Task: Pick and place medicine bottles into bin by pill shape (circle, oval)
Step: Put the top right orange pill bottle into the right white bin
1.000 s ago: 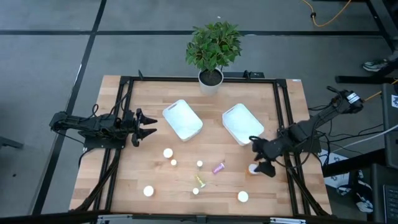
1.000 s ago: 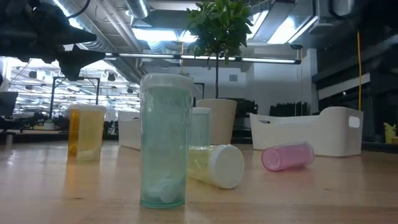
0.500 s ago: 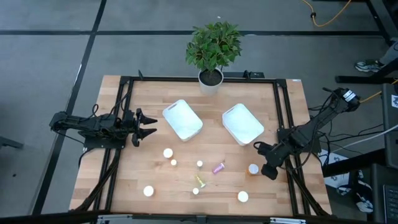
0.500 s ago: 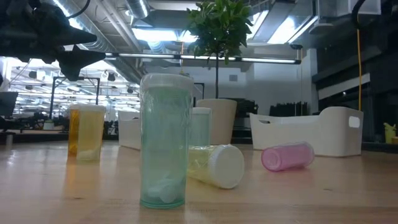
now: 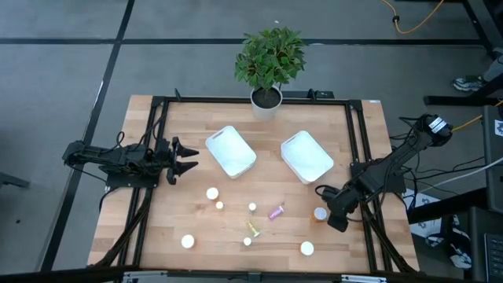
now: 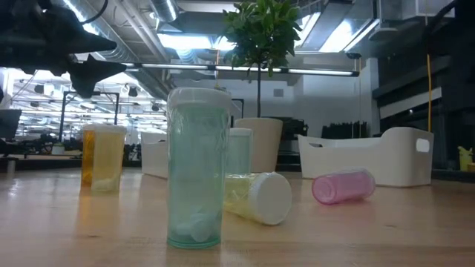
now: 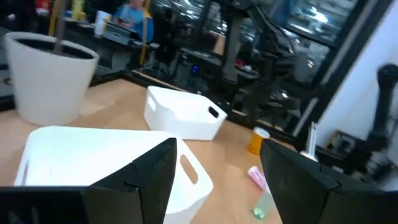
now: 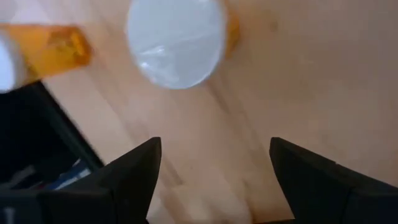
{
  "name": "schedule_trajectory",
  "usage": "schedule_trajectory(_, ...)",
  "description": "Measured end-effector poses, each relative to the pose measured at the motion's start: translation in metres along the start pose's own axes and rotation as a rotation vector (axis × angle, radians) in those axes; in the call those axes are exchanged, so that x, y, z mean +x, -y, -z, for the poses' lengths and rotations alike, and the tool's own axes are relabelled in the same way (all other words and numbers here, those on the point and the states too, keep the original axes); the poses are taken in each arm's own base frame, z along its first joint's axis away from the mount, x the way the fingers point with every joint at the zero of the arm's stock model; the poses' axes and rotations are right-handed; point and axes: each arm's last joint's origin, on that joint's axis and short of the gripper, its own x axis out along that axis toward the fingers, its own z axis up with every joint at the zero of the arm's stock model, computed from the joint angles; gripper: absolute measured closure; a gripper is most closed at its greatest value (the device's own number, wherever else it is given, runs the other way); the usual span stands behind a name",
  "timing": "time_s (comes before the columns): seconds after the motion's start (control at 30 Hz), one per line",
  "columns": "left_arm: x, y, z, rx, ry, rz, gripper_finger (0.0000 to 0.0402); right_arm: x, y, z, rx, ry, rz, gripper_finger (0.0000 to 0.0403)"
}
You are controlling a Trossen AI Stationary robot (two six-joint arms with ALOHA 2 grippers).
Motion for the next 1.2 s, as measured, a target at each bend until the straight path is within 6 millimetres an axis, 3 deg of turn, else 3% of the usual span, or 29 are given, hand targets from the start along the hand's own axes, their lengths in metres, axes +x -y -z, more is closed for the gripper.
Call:
schedule_trajectory(0.17, 0.0, -0.002, -0.001, 0.069, 0.03, -0.063, 0.0176, 0.0, -0.009, -0.005, -0.097, 0.088, -0.069, 0.0102)
schedule_trajectory(0.33, 0.0, -0.001, -0.001, 0.201, 0.024, -0.059, 0.0176, 0.007, 0.0, -0.004, -0.161, 0.043, 0.057, 0.0102)
schedule_trajectory(0.47, 0.0, -0.002, -0.001, 0.223, 0.024, -0.063, 0.0176, 0.014, 0.006, -0.002, -0.125, -0.01, 0.152, 0.0102)
schedule_trajectory(0.67, 0.0, -0.002, -0.001, 0.227, 0.028, -0.077, 0.0176, 0.022, 0.005, -0.002, -0.068, -0.07, 0.155, 0.0102)
schedule_trajectory(0.9, 0.0, -0.002, -0.002, 0.298, 0.026, -0.08, 0.0176, 0.024, 0.003, -0.003, 0.133, -0.051, 0.165, 0.0102)
schedule_trajectory(1.0, 0.0, -0.002, -0.002, 0.317, 0.025, -0.081, 0.0176, 0.017, -0.008, -0.006, 0.153, -0.039, 0.129, 0.0102)
schedule_trajectory(1.2, 0.0, -0.002, -0.002, 0.317, 0.026, -0.081, 0.0176, -0.013, -0.055, -0.011, 0.118, -0.016, 0.044, 0.0102)
